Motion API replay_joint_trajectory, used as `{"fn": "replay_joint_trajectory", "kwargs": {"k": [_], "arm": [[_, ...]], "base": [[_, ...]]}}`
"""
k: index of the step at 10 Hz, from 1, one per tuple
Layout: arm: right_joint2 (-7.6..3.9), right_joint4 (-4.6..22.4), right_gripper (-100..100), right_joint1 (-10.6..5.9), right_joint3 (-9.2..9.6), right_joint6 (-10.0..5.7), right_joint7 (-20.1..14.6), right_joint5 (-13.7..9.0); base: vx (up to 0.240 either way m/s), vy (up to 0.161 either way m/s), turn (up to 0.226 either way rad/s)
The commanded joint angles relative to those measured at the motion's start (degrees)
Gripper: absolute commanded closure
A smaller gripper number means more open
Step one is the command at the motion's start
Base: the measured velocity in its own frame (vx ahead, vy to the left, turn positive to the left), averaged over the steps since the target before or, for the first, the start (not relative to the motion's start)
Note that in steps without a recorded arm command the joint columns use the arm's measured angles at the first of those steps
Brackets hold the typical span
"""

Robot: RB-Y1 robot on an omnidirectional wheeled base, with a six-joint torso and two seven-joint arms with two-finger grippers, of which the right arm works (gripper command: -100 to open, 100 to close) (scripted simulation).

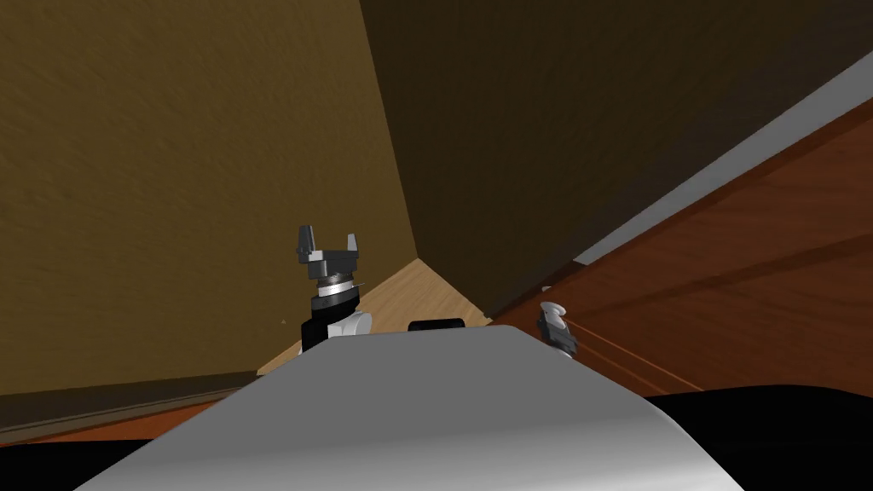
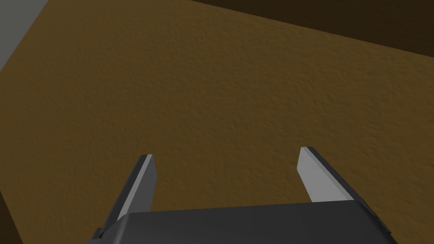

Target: Pull the door open

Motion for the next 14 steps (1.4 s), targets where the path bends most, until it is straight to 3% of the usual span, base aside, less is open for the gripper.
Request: {"fn": "replay_joint_trajectory", "kwargs": {"k": [1,3,4,5,10,11,12,14], "arm": [[-0.47,-0.4,100,0.57,1.01,-0.66,-0.8,0.8],[-0.97,-0.9,100,1.07,2.22,-1.16,-1.4,1.7],[-0.84,-0.7,100,0.98,1.91,-0.87,-1.2,1.4],[-1.12,-1.2,100,1.50,3.45,-1.73,-1.7,2.6],[-2.37,-2.4,100,2.82,7.72,-4.81,-3.1,5.9],[-2.55,-2.6,100,3.02,8.33,-5.26,-3.3,6.4],[-2.49,-2.9,100,3.00,7.86,-4.39,-2.8,5.9],[-2.73,-3.3,100,3.37,9.73,-5.50,-3.1,7.5]], "base": [[-0.185,0.077,0.029],[-0.196,0.065,0.042],[-0.079,0.031,0.005],[-0.190,0.011,0.057],[-0.261,0.035,0.054],[-0.262,-0.005,0.036],[-0.120,-0.006,0.022],[-0.174,-0.029,0.054]]}}
